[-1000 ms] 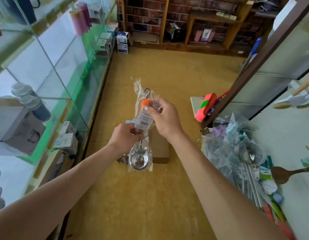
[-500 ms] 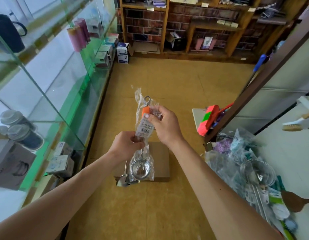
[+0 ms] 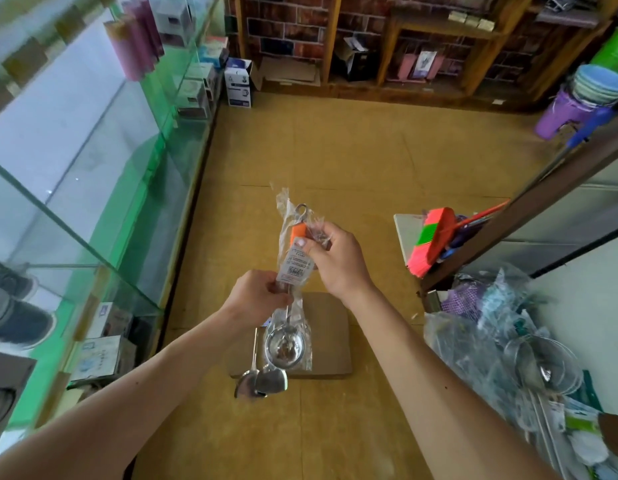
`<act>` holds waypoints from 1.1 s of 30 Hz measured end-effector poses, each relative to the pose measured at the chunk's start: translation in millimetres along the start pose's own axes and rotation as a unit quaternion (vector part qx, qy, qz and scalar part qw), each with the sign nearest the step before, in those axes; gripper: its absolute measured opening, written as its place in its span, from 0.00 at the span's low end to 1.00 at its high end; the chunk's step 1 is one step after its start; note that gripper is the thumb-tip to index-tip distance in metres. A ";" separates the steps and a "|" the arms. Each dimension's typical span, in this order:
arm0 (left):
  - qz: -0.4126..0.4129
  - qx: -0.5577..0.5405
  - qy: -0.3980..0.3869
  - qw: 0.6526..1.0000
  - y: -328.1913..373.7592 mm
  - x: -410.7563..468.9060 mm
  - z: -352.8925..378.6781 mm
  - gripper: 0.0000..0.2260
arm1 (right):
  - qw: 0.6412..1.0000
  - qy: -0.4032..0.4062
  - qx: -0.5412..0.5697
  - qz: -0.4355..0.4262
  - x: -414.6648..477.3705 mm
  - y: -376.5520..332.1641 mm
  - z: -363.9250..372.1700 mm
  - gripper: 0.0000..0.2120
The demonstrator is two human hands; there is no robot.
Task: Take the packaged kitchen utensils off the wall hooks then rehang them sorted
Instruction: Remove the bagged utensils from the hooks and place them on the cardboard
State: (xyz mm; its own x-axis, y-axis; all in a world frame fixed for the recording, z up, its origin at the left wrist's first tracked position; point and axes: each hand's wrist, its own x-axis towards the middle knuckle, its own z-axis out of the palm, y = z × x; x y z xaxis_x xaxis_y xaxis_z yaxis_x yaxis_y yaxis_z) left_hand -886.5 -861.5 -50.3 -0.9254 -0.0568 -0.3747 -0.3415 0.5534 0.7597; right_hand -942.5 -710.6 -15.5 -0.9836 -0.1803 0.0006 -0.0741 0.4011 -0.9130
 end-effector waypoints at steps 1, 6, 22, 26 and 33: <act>0.000 0.001 -0.006 1.000 -3.3 7.5 -1.9 0.04 | 1.000 -0.001 0.004 0.005 6.7 4.1 4.6 0.09; -0.024 -0.003 -0.026 0.999 -28.8 48.6 9.7 0.07 | 0.999 -0.016 -0.008 0.034 37.6 38.7 23.8 0.09; -0.145 -0.042 -0.071 0.986 -215.5 192.5 213.8 0.04 | 0.969 -0.018 0.009 0.246 68.0 337.0 104.8 0.22; -0.178 -0.079 -0.060 0.979 -255.3 227.6 258.9 0.10 | 0.957 -0.048 0.010 0.286 58.2 401.3 116.2 0.27; -0.227 -0.153 -0.058 0.960 -297.2 278.5 312.4 0.08 | 0.951 -0.077 -0.010 0.299 53.9 473.2 135.4 0.28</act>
State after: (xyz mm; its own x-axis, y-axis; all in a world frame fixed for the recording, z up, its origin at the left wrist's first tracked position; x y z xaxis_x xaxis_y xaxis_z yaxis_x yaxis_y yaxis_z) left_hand -991.4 -782.1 -546.4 -0.6509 -0.1312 -0.7478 -0.7544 0.2224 0.6176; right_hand -1008.3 -652.1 -502.7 -0.8148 -0.0433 -0.5781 0.4871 0.4897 -0.7232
